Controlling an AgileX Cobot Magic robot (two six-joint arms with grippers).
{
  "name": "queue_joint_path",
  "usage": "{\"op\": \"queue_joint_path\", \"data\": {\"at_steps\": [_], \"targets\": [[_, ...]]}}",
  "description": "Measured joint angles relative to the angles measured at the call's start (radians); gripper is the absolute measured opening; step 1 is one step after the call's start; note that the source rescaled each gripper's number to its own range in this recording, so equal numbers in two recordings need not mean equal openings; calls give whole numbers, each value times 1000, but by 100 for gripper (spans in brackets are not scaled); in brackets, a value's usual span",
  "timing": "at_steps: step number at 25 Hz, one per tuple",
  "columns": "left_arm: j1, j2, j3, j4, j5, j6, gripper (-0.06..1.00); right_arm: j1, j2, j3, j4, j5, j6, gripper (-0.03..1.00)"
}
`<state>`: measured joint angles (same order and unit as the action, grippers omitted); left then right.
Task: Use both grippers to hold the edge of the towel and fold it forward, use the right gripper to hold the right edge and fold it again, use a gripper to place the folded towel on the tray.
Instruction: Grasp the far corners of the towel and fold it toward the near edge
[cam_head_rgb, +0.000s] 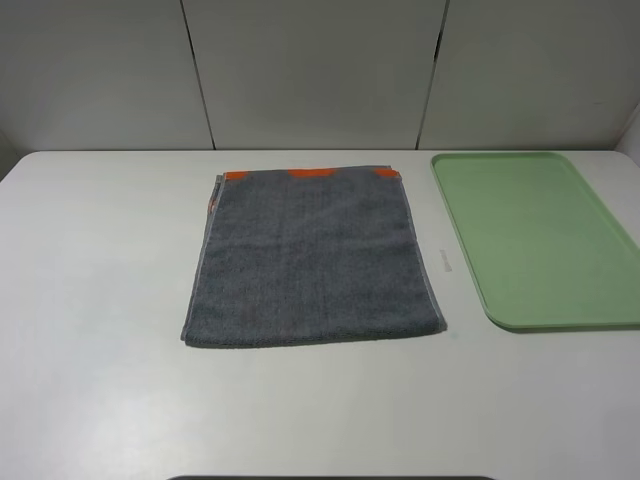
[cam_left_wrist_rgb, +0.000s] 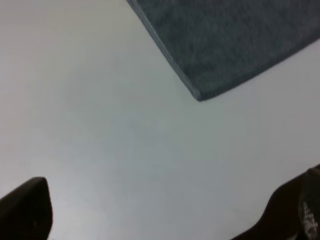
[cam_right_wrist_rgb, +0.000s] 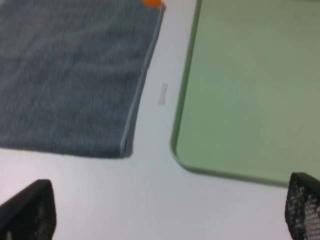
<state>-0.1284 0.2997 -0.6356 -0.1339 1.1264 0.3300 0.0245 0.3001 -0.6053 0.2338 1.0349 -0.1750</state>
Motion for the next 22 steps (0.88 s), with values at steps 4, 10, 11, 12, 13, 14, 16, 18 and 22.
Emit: {"op": "queue_joint_path", "data": {"at_steps": [4, 10, 11, 12, 13, 14, 16, 18, 22], "targets": [[-58, 105, -9, 1, 0, 44, 100, 0, 85, 0, 0, 0, -53, 100], [-191, 221, -9, 23, -5, 64, 100, 0, 171, 0, 9, -10, -97, 100], [-214, 240, -10, 37, -6, 64, 100, 0, 182, 0, 15, -14, -115, 100], [-234, 258, -12, 58, -7, 65, 100, 0, 196, 0, 21, -22, -136, 100], [-259, 277, -12, 82, -8, 65, 100, 0, 209, 0, 25, -28, -161, 100], [-285, 292, -12, 111, -10, 65, 100, 0, 227, 0, 29, -34, -183, 100], [-331, 331, -12, 170, -12, 70, 100, 0, 265, -1, 37, -47, -248, 100], [-379, 365, -12, 232, -13, 73, 100, 0, 303, -1, 44, -60, -309, 100], [-453, 430, -12, 330, -19, 77, 100, 0, 386, -1, 51, -94, -442, 100]]}}
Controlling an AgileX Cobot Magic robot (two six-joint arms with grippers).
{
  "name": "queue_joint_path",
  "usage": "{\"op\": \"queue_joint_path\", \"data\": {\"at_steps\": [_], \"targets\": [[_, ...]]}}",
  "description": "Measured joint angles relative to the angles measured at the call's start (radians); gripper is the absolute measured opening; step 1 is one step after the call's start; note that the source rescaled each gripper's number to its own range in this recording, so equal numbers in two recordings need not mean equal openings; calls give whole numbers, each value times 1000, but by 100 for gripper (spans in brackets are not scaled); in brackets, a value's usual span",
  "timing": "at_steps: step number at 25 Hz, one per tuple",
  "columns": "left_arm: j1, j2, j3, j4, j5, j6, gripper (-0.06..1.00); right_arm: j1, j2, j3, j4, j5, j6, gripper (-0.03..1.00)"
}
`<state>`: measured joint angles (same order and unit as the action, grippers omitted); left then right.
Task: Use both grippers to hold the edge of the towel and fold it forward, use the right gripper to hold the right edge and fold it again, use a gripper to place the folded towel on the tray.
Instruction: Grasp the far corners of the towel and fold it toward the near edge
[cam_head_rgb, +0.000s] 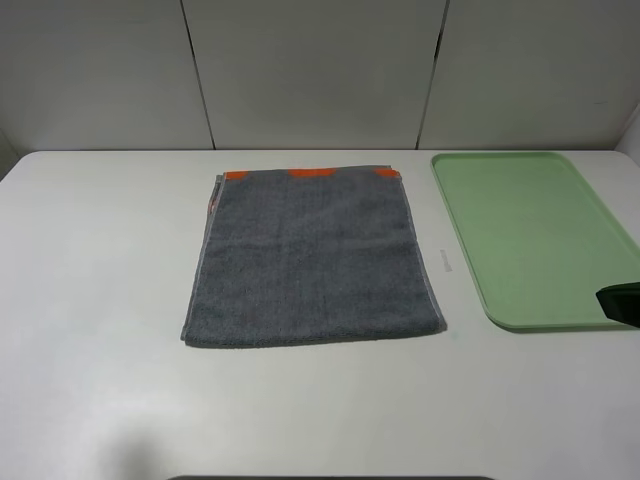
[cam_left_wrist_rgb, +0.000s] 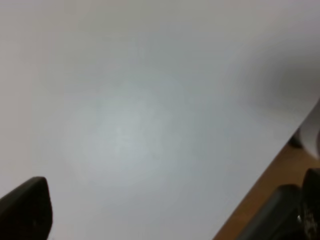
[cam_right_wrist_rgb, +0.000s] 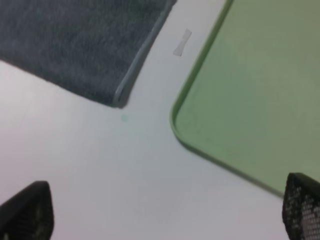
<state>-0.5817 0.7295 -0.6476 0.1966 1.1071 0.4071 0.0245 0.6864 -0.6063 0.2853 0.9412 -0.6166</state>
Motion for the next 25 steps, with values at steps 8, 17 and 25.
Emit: {"op": "queue_joint_path", "data": {"at_steps": [8, 17, 25], "targets": [[-85, 122, 0, 87, -102, 41, 100, 0, 158, 0, 4, -133, -185, 100], [-109, 319, 0, 91, -337, 145, 100, 0, 258, -1, 64, -197, -572, 100], [-109, 520, 0, 91, -490, 231, 100, 0, 358, -2, 169, -225, -835, 100]]}}
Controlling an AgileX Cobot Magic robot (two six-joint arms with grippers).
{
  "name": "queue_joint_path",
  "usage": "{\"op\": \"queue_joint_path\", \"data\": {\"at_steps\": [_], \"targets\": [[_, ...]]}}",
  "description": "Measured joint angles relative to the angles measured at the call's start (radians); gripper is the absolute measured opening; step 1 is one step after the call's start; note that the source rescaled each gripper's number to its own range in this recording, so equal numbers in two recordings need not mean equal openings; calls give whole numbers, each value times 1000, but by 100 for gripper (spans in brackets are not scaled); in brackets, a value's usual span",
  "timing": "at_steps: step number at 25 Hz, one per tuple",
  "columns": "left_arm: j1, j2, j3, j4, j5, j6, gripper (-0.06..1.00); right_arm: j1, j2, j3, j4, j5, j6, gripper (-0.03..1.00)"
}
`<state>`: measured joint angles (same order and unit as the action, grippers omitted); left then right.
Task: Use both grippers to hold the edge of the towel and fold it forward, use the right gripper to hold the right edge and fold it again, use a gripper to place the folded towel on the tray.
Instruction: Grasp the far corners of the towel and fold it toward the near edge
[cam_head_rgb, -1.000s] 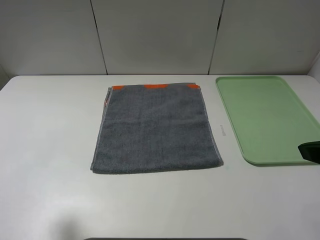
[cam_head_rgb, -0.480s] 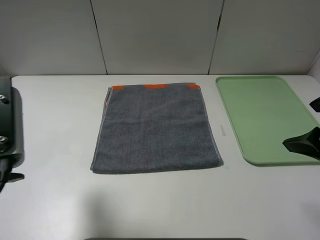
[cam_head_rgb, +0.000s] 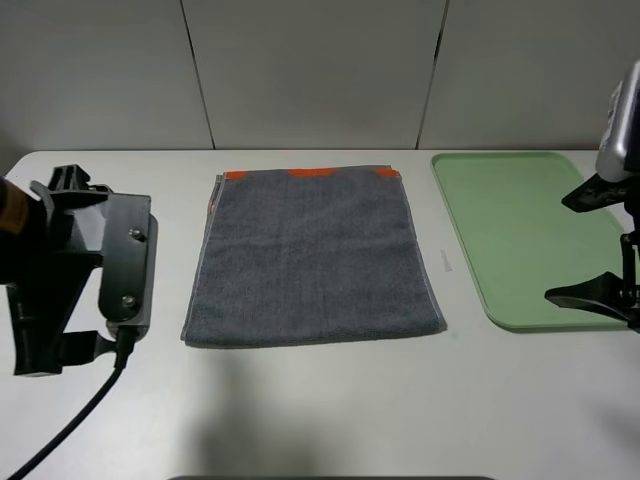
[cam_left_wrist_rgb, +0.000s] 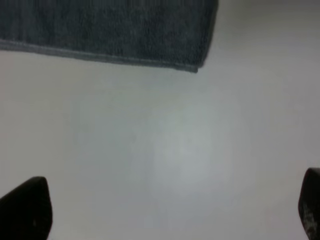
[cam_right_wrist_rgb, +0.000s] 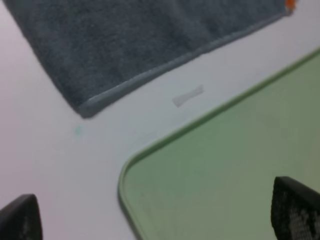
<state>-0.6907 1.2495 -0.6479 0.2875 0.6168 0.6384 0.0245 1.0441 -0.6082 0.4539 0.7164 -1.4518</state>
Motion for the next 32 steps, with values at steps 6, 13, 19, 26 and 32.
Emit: {"op": "queue_joint_path", "data": {"at_steps": [6, 13, 19, 26, 32], "targets": [[0, 141, -1, 0, -131, 53, 100, 0, 95, 0, 6, -52, -37, 100], [0, 303, -1, 0, -243, 119, 100, 0, 153, 0, 8, -117, -43, 100], [0, 424, -2, 2, -347, 163, 99, 0, 163, 0, 9, -137, -44, 100], [0, 512, -3, 125, -389, 168, 96, 0, 185, 0, 9, -138, -46, 100], [0, 531, -3, 169, -433, 168, 95, 0, 219, 0, 10, -145, -47, 100]]}}
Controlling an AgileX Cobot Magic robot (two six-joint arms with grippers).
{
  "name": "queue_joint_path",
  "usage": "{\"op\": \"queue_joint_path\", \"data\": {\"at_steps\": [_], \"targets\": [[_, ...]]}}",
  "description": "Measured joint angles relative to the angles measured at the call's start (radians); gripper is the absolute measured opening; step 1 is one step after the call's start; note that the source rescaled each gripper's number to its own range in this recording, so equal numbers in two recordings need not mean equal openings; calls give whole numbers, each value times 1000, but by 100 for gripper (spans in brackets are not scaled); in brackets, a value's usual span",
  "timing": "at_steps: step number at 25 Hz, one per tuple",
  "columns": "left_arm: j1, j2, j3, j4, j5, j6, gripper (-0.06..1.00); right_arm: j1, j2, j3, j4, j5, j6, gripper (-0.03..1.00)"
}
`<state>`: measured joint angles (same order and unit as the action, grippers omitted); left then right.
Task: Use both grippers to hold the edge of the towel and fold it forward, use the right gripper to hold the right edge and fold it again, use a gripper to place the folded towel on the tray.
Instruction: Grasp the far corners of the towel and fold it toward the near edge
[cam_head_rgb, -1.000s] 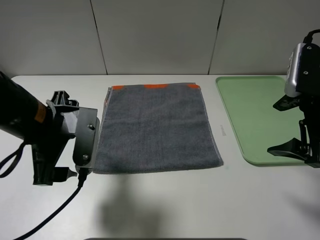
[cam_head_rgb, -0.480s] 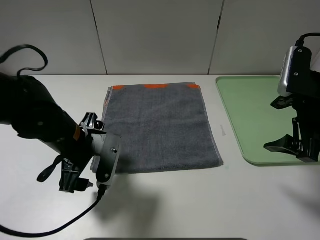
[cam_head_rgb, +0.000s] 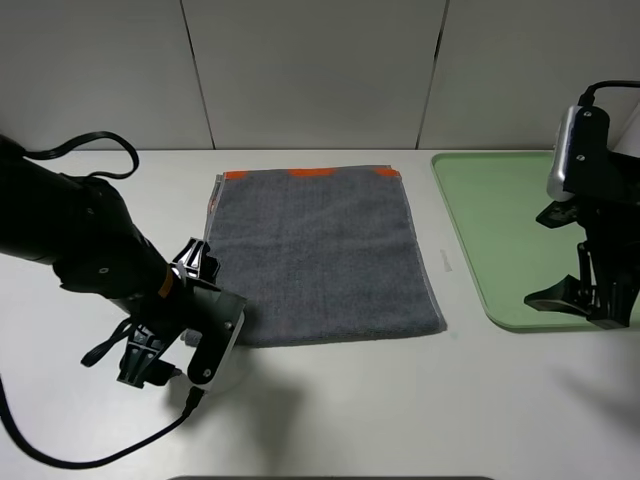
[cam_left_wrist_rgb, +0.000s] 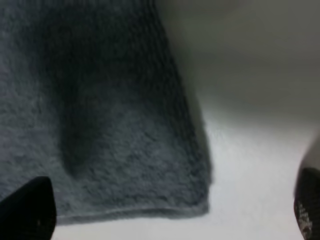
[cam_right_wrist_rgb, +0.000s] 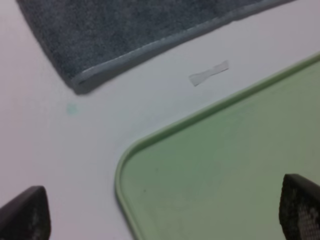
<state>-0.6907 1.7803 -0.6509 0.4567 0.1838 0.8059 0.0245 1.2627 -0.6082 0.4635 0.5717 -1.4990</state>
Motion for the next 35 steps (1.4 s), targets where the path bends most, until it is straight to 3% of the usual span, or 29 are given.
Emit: {"op": "queue_joint_path", "data": {"at_steps": [4, 16, 20, 24, 27, 35], "targets": [[0, 8, 0, 3, -50, 0, 94, 0, 23, 0, 3, -18, -2, 100], [0, 59, -30, 4, -51, 4, 92, 5, 81, 0, 22, -40, -106, 100], [0, 65, -38, 4, -59, 4, 92, 109, 112, 0, 27, -79, -152, 100], [0, 67, -41, 4, -61, 4, 92, 269, 164, 0, 30, -183, -173, 100], [0, 67, -41, 4, -61, 4, 92, 338, 222, 0, 30, -274, -173, 100], [0, 67, -41, 4, -60, 4, 92, 358, 362, -1, 31, -331, -168, 100]]}}
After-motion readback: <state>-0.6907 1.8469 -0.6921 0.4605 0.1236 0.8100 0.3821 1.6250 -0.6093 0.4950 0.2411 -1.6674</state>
